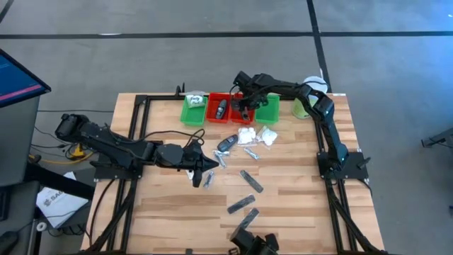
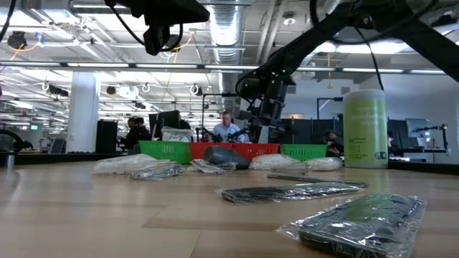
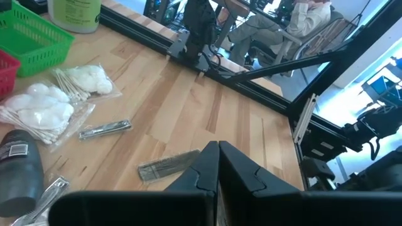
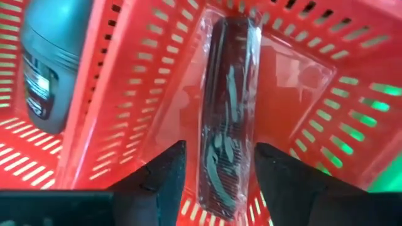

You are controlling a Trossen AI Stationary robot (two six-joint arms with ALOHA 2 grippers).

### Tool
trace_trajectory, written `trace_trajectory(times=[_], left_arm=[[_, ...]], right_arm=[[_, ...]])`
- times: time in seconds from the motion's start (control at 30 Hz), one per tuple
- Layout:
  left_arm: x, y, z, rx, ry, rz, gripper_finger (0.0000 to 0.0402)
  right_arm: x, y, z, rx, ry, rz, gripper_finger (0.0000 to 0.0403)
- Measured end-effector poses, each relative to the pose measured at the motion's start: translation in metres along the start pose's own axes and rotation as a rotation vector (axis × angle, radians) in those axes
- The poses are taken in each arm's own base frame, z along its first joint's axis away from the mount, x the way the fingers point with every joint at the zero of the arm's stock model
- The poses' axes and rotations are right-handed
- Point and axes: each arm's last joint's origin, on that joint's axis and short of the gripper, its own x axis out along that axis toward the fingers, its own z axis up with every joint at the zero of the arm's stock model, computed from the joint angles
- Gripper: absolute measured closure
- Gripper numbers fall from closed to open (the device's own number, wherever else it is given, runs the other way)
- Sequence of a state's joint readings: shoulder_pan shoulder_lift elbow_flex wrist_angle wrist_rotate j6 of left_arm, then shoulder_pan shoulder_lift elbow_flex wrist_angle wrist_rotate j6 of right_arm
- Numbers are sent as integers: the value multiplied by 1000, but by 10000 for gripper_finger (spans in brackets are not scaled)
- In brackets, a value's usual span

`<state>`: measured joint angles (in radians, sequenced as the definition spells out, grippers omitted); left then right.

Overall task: Pick & Place Travel size toiletries
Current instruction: Adjust the right green basket

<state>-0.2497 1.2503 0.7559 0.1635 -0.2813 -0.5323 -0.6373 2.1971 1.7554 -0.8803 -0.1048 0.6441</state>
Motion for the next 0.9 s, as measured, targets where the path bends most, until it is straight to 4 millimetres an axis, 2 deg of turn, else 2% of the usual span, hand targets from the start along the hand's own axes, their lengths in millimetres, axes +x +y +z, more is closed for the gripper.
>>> trace_trajectory(times=[0.2,0.33,0.43,0.63,0.9], left_arm=[[0,0,0,9,-6,9,400],[0,1,1,22,-15,25,400],[0,1,1,27,-17,29,400],[0,1,1,27,-17,29,400],[-1,0,0,30,-23,41,400]], right_arm=[[-28,6,4,-135,25,-14,283],[-54,12,9,-228,20,-15,331],[-64,3,12,-226,49,-57,381],[-55,-36,15,-179,183,-145,401],[-38,-49,12,-203,213,-153,402]])
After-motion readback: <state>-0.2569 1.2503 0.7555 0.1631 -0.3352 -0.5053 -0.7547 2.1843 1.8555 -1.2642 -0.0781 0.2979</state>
